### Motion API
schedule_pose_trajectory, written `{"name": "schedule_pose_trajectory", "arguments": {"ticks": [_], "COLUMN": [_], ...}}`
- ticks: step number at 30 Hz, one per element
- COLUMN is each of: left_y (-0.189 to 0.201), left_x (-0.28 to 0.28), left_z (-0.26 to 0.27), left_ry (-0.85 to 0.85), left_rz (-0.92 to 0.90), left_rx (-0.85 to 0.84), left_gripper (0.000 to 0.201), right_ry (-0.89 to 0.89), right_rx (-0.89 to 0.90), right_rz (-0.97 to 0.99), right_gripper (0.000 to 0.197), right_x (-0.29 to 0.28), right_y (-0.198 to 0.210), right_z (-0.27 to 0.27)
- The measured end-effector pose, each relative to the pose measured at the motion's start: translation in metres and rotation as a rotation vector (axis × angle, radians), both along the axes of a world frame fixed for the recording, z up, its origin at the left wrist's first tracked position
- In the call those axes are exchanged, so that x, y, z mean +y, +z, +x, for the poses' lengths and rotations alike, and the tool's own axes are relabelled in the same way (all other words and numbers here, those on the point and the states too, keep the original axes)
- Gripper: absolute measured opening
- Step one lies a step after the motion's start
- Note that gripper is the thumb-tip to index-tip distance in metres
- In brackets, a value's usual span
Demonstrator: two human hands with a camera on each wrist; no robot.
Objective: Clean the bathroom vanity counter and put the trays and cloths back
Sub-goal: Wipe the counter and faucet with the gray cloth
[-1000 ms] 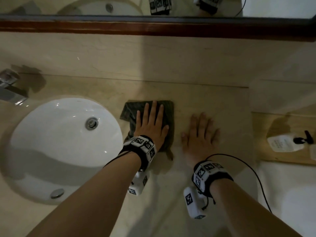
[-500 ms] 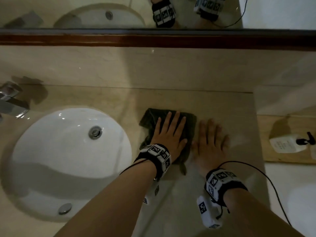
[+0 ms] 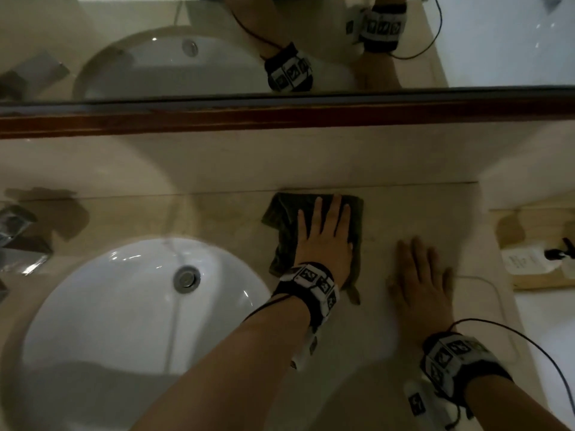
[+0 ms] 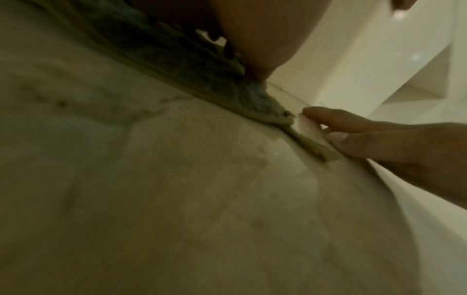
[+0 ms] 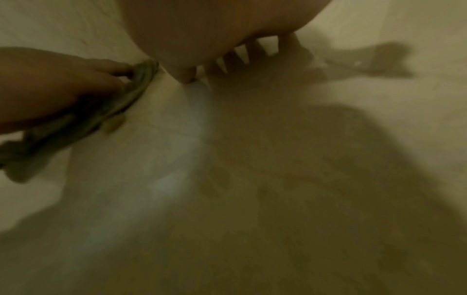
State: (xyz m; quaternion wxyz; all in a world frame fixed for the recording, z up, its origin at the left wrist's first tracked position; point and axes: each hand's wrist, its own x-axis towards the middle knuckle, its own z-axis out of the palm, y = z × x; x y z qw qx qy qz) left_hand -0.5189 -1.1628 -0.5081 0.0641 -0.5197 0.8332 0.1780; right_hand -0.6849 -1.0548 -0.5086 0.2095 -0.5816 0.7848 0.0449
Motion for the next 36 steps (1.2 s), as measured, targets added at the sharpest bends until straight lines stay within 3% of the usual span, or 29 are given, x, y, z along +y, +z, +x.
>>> {"name": "schedule_pose_trajectory", "arguments": {"ticks": [4,7,12,18,23,32,36], "left_y": [-0.007,-0.019,-0.022,-0.020,-0.023,-0.019,-0.020], "left_x": [-0.010,-0.018,-0.034,-0.047,-0.051,-0.053,-0.052], "left_z": [0.016,0.031,0.042,0.081,0.131,0.231,0.262], "left_ry": [-0.259,-0.330,-0.213,-0.230,-0.205,-0.075,-0.032], "left_rz": [-0.073,-0.116,-0.124,-0.138,-0.150,-0.137,-0.147], "left_rx": [0.097,0.071,0.057,0.017,-0.007,-0.047,-0.079], "left_gripper": [0.058,0.061,0.061,0.063,0.062,0.059,0.059], "right_ry": [-0.086,-0.077,-0.046,-0.066,-0.099,0.048,0.036], "right_rx": [0.037,0.000,-0.098,-0.081,-0.043,-0.034,0.028], "right_rz": [-0.063,-0.080,-0.044,-0.034,-0.099,-0.135,-0.140], "right_gripper": [0.080,0.086,0.075,0.075,0.071,0.075,0.075], "right_x": [-0.017,-0.039,-0.067,-0.066,-0.066,-0.072,-0.073], "right_y": [0.010,0.013,0.005,0.004,0.003,-0.013,-0.025], "right_z": [0.018,0.044,0.076,0.081,0.088,0.169,0.178]}}
